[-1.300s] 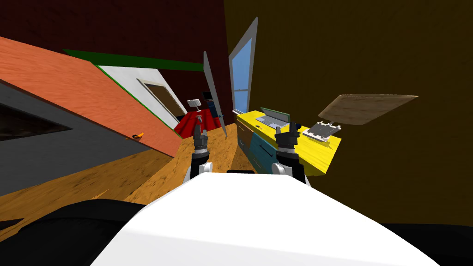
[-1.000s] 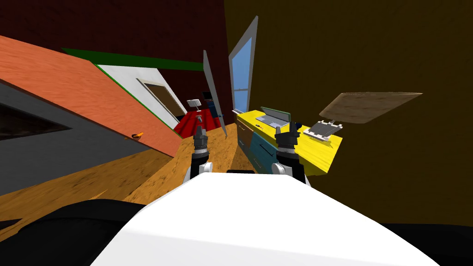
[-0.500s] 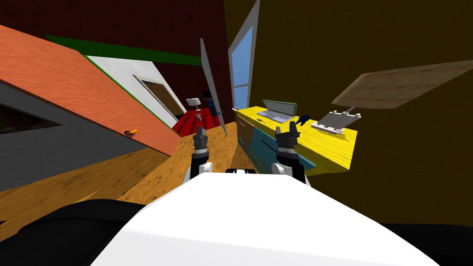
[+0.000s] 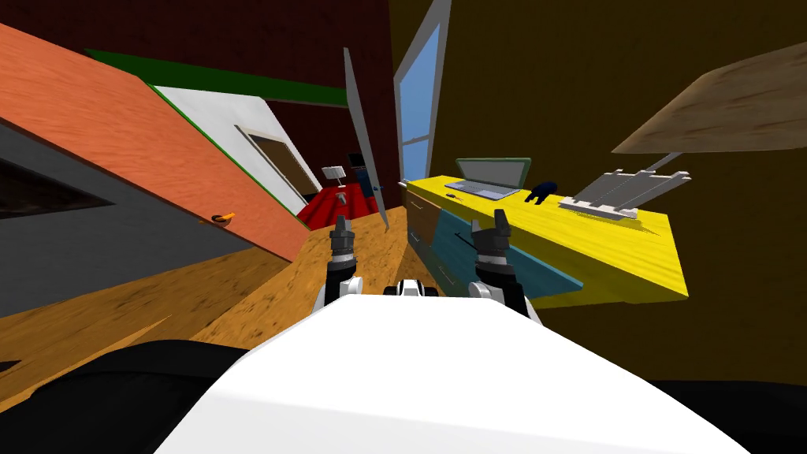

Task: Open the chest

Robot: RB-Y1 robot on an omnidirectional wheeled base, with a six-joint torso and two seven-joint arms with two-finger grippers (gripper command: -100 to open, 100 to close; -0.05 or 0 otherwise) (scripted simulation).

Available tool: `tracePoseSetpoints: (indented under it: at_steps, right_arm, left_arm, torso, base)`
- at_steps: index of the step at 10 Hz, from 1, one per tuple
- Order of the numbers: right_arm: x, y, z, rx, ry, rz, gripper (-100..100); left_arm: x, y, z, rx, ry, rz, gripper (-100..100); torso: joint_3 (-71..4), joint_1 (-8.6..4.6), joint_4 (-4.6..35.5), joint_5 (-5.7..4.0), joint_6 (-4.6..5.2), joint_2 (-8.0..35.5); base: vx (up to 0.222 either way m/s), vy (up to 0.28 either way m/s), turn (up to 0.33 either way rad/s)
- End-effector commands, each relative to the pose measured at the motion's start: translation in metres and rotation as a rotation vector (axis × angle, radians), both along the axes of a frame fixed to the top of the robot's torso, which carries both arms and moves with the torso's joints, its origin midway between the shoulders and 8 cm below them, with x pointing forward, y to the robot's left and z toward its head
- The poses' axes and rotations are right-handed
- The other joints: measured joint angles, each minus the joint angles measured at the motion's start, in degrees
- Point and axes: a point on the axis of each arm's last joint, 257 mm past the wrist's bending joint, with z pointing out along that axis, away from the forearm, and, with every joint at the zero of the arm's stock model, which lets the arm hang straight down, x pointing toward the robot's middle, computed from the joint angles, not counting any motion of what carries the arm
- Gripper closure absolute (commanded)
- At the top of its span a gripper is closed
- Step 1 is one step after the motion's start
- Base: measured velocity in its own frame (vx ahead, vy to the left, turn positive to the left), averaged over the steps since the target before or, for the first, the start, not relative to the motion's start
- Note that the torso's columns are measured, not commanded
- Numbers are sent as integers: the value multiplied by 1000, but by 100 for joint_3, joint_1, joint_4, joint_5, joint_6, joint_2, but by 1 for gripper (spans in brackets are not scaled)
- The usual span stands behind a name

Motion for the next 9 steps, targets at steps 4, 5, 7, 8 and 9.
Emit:
tracePoseSetpoints:
  at_steps: [4,5,7,8,9]
  right_arm:
    - [-17,-28,-31,-309,100,-168,-100]
    - [-21,-35,-38,-372,123,-206,-100]
    - [-33,-50,-53,-508,173,-283,-100]
    - [-33,-50,-53,-518,174,-289,-100]
    - [-39,-59,-61,-595,202,-330,-100]
  left_arm:
    - [0,0,0,0,0,0,0]
    - [0,0,0,0,0,0,0]
    - [0,0,0,0,0,0,0]
    - [0,0,0,0,0,0,0]
    - [0,0,0,0,0,0,0]
  torso:
    - [0,-8,10,-2,1,14]
    - [-1,-3,9,-1,0,12]
    - [-3,-7,8,-2,1,10]
    - [-3,-11,8,-3,-1,10]
    - [5,-14,12,-4,3,25]
  base:
    - [83,59,143]
    - [110,71,205]
    - [127,61,204]
    - [91,36,78]
    - [62,43,112]
